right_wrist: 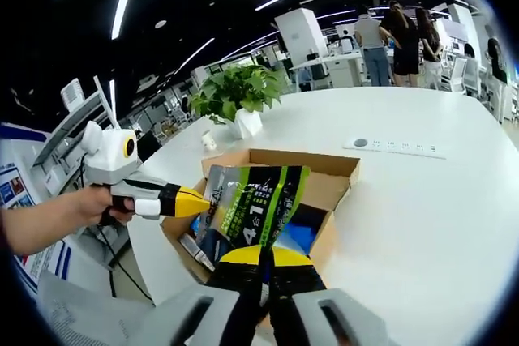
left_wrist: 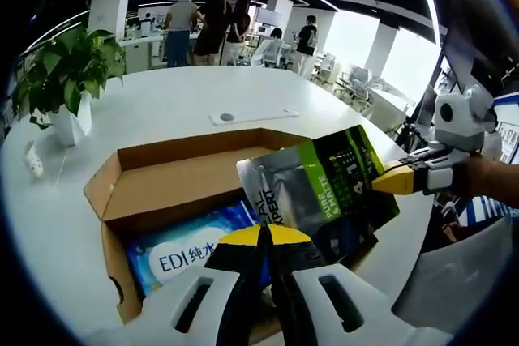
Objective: Operate the shoe box by opening the lid, removing the specified soft item, and placing it in the target area until the item is outside and the box remains undamaged.
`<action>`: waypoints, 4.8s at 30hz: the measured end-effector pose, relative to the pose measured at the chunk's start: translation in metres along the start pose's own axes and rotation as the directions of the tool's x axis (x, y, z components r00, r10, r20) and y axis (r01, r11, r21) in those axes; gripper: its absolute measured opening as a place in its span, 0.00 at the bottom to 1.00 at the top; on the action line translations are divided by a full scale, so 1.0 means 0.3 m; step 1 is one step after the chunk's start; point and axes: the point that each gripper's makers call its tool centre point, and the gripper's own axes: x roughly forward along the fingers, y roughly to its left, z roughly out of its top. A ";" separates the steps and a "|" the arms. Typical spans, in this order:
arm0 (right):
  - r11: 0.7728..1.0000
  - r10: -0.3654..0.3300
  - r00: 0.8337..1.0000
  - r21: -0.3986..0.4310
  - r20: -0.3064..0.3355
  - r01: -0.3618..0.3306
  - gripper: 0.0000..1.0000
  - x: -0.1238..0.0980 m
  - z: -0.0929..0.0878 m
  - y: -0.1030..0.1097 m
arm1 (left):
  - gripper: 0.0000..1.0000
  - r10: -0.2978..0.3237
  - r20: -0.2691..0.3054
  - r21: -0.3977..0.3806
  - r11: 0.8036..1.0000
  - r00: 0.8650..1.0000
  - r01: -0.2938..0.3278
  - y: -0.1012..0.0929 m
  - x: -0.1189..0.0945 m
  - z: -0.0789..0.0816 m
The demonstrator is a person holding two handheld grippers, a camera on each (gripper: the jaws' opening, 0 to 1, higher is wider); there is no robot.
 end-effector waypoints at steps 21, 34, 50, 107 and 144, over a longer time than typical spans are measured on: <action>0.997 -0.057 0.998 0.057 0.027 0.055 0.00 -0.121 -0.025 -0.137 | 0.00 -0.062 -0.032 0.036 0.997 0.998 0.063 -0.157 0.093 0.036; 0.991 -0.100 0.994 0.090 0.035 0.096 0.00 -0.194 -0.040 -0.230 | 0.00 -0.111 -0.038 0.038 0.993 0.993 0.113 -0.246 0.150 0.063; 0.985 -0.138 0.990 0.112 0.037 0.134 0.00 -0.237 -0.041 -0.335 | 0.00 -0.124 -0.046 0.041 0.991 0.991 0.126 -0.317 0.222 0.103; 0.964 -0.185 0.977 0.175 -0.109 0.202 0.00 -0.129 -0.193 -0.680 | 0.00 0.031 -0.289 0.496 0.860 0.957 0.122 -0.377 0.573 0.020; 0.942 -0.298 0.946 0.121 -0.130 0.313 0.00 -0.095 -0.308 -0.768 | 0.01 0.053 -0.339 0.538 0.830 0.939 0.147 -0.365 0.677 -0.029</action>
